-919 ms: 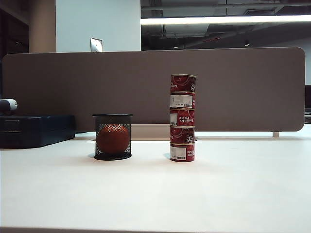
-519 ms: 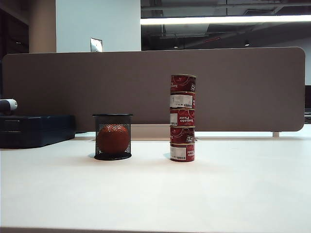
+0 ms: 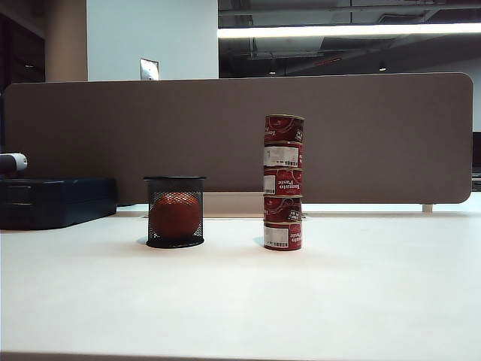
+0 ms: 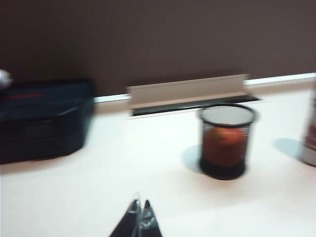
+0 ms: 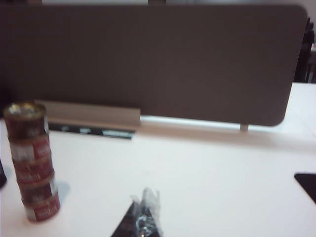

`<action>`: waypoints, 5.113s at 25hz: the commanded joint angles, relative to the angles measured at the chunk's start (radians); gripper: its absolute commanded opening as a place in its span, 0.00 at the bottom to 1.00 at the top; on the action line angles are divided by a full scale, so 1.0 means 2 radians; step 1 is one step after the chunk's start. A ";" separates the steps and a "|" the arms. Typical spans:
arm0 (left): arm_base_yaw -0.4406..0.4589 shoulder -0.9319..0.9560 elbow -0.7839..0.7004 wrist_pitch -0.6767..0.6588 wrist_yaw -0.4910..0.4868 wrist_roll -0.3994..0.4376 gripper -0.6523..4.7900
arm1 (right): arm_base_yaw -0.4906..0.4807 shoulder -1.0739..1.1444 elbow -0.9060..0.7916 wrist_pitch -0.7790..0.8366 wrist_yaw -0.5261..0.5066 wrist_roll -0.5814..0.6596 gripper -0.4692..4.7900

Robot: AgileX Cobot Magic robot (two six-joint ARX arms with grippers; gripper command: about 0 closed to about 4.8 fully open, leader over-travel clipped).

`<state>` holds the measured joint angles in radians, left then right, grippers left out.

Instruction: Take a can of tomato sauce from the stacked ones and place it on the table.

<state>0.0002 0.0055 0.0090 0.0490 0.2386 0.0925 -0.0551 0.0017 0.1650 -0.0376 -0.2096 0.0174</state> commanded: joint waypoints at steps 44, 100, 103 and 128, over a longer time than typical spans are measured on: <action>0.001 0.000 0.002 0.031 0.210 -0.024 0.11 | 0.213 0.646 0.381 0.163 -0.060 0.046 1.00; 0.001 0.000 0.002 0.017 0.206 -0.024 0.11 | 0.229 0.832 0.446 0.185 -0.052 0.057 0.96; 0.001 0.000 0.002 0.017 0.206 -0.024 0.11 | 0.229 0.832 0.446 0.185 -0.052 0.057 0.83; 0.001 0.000 0.002 0.017 0.206 -0.024 0.11 | 0.228 0.815 0.471 0.186 -0.053 0.057 0.70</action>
<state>0.0002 0.0055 0.0101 0.0738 0.6514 0.0479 0.3996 1.6394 1.1030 0.3256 -0.3141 0.1299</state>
